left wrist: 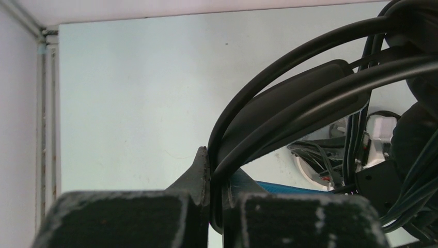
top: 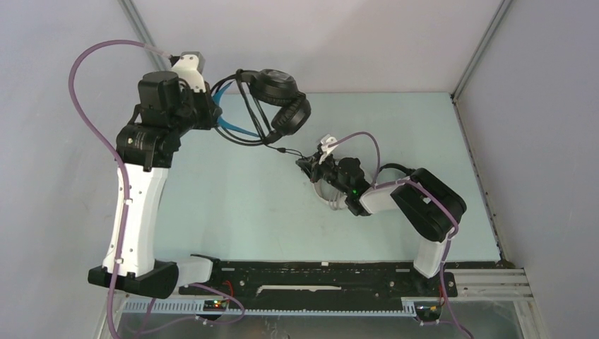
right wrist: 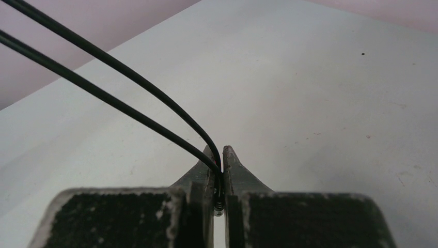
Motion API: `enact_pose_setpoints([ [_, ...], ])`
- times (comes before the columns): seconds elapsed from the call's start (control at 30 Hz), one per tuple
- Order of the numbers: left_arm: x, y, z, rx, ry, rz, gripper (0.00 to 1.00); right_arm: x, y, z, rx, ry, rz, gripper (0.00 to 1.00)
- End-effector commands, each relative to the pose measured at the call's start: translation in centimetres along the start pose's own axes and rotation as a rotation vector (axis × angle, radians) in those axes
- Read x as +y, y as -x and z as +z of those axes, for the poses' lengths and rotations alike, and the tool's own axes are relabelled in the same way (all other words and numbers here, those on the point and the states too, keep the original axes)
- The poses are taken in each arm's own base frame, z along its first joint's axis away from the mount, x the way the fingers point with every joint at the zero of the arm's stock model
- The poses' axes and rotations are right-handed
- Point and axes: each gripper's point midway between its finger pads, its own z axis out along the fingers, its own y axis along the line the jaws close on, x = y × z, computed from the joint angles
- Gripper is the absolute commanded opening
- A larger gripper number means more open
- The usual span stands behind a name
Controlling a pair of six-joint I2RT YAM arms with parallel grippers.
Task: Wrap the headphones
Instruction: Wrap the headphones cable around the headphones.
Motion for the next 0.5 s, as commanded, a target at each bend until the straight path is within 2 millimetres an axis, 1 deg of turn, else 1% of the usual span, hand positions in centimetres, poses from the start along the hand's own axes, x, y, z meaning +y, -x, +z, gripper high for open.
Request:
enact_pose_setpoints([
  [0.0, -4.4, 3.9, -2.1, -0.198, -0.263, 0.072, 0.00, -0.3, 0.5, -0.6, 0.029, 0.014, 0.020, 0.00],
  [0.07, -5.5, 2.8, -1.6, -0.177, -0.337, 0.109, 0.00, -0.3, 1.1, -0.9, 0.032, 0.032, 0.020, 0.00],
  [0.1, -5.7, 2.3, -1.3, -0.165, -0.355, 0.115, 0.00, -0.5, 1.4, -1.0, 0.035, 0.036, 0.032, 0.00],
  [0.2, -6.0, 0.7, -0.3, -0.126, -0.392, 0.142, 0.00, -1.0, 2.7, -1.8, 0.039, 0.047, 0.077, 0.00],
  [0.27, -6.1, -0.6, 0.4, -0.096, -0.413, 0.188, 0.00, -1.6, 4.1, -2.5, 0.034, 0.054, 0.103, 0.00],
  [0.3, -6.2, -1.3, 0.7, -0.083, -0.429, 0.220, 0.00, -1.7, 4.5, -2.9, 0.039, 0.060, 0.116, 0.00],
  [0.4, -7.0, -3.3, 1.5, -0.047, -0.497, 0.313, 0.00, -1.5, 6.0, -3.9, 0.054, 0.108, 0.133, 0.00],
  [0.47, -7.3, -4.4, 1.9, -0.023, -0.532, 0.370, 0.00, -0.9, 6.9, -4.6, 0.087, 0.158, 0.143, 0.00],
])
